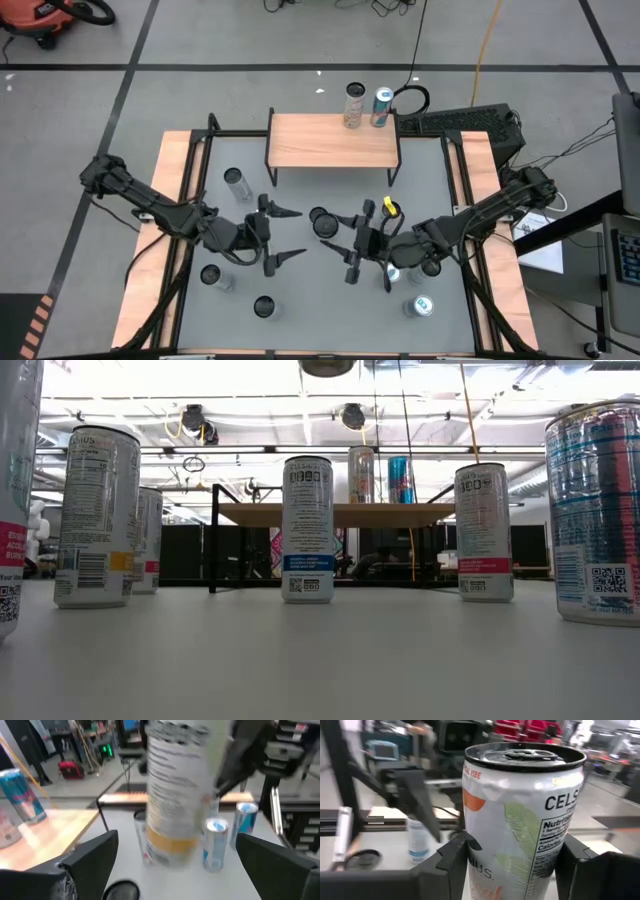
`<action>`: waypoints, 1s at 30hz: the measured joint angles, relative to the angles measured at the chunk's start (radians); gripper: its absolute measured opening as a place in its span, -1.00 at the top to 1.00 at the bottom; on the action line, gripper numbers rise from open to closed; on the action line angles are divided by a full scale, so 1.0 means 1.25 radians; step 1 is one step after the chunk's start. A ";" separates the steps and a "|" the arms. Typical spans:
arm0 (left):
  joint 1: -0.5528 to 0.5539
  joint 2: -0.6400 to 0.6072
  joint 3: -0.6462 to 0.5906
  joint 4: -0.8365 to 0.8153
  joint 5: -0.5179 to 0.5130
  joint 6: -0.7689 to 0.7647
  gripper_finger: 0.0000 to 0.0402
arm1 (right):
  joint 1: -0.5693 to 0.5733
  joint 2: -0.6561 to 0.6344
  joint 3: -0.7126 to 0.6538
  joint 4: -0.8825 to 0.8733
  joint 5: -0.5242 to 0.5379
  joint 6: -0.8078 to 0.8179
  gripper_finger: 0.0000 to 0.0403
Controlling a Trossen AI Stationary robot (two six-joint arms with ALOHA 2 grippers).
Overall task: Place canned beverage on shelf
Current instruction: Put the right white yellow soda can on the shelf aligned with the other white yellow soda can
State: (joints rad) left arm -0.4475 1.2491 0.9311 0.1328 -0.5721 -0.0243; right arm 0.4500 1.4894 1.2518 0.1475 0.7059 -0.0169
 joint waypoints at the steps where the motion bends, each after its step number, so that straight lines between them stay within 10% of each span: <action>1: 0.003 0.005 -0.005 0.015 0.001 0.004 -0.99 | -0.003 0.001 0.000 0.006 -0.011 -0.001 0.17; 20: 0.064 0.109 -0.008 0.119 0.015 0.004 -0.97 | -0.041 0.011 0.000 0.053 -0.045 0.025 0.17; 30: 0.081 0.110 -0.008 0.117 0.072 -0.016 -0.49 | -0.041 0.011 0.000 0.053 -0.044 0.025 0.17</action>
State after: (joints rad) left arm -0.3467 1.3861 0.9207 0.2794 -0.4816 -0.0448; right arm 0.3985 1.5036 1.2518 0.2134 0.6510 0.0143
